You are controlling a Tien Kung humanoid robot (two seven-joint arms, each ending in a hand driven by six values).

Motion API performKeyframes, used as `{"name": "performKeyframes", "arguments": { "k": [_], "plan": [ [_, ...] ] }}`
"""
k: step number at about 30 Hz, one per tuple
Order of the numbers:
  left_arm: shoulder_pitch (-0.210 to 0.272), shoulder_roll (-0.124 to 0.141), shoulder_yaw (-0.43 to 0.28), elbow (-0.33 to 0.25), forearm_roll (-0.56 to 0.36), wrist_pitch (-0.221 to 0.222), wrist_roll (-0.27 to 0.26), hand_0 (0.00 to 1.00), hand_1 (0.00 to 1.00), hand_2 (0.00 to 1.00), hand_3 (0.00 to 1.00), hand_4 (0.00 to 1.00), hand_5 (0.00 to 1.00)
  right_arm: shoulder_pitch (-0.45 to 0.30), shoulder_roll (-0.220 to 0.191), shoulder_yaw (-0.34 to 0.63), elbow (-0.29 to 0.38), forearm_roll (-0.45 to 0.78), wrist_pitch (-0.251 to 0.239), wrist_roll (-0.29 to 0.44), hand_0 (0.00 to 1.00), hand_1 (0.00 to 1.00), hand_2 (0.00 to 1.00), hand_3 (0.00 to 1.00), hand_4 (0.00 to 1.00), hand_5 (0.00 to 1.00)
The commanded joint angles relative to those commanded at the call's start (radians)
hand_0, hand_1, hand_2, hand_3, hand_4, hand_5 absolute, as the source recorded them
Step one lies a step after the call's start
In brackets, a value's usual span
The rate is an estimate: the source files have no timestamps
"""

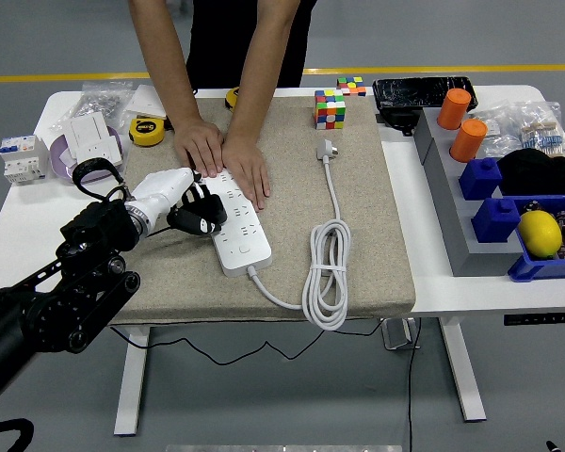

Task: Pick up the plug,place it near the board,insert it into the board,press the button

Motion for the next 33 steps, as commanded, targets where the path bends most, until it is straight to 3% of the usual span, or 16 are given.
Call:
{"name": "performKeyframes", "arguments": {
  "k": [3, 4, 9, 10, 15, 16, 33],
  "plan": [
    [0.001, 0.0, 0.001, 0.002, 0.004, -0.001, 0.001, 0.333, 0.456, 0.507, 0.523, 0.738, 0.195, -0.001, -0.001, -0.002, 0.0, 0.001, 0.0, 0.0, 0.833, 0.753, 0.738, 0.762, 0.998, 0.937],
    [0.001, 0.0, 0.001, 0.002, 0.006, -0.002, 0.002, 0.304, 0.372, 0.48, 0.51, 0.671, 0.169, -0.001, -0.001, -0.002, 0.0, 0.001, 0.0, -0.001, 0.832, 0.752, 0.739, 0.762, 0.998, 0.929],
    [0.003, -0.001, 0.004, 0.003, 0.015, -0.006, 0.007, 0.304, 0.372, 0.48, 0.51, 0.671, 0.169, -0.003, -0.002, -0.004, 0.0, 0.001, 0.0, -0.001, 0.832, 0.752, 0.739, 0.762, 0.998, 0.929],
    [0.003, -0.001, 0.005, 0.003, 0.016, -0.007, 0.007, 0.295, 0.313, 0.435, 0.477, 0.641, 0.17, -0.003, -0.002, -0.005, 0.0, 0.001, 0.0, -0.001, 0.832, 0.752, 0.739, 0.763, 0.998, 0.929],
    [0.005, 0.0, 0.007, 0.002, 0.026, -0.018, 0.01, 0.295, 0.313, 0.435, 0.477, 0.641, 0.17, -0.004, -0.002, -0.006, 0.0, 0.002, 0.0, -0.001, 0.832, 0.752, 0.739, 0.763, 0.998, 0.929],
    [0.004, 0.0, 0.006, 0.001, 0.03, -0.022, 0.01, 0.294, 0.29, 0.379, 0.431, 0.617, 0.169, -0.004, -0.002, -0.006, 0.0, 0.002, 0.0, -0.001, 0.831, 0.752, 0.739, 0.762, 0.998, 0.927],
    [0.003, 0.001, -0.004, -0.019, 0.03, -0.014, -0.007, 0.293, 0.298, 0.376, 0.419, 0.604, 0.184, 0.0, -0.001, -0.006, 0.0, 0.007, -0.001, 0.0, 0.831, 0.752, 0.739, 0.763, 0.998, 0.927]
  ]
}}
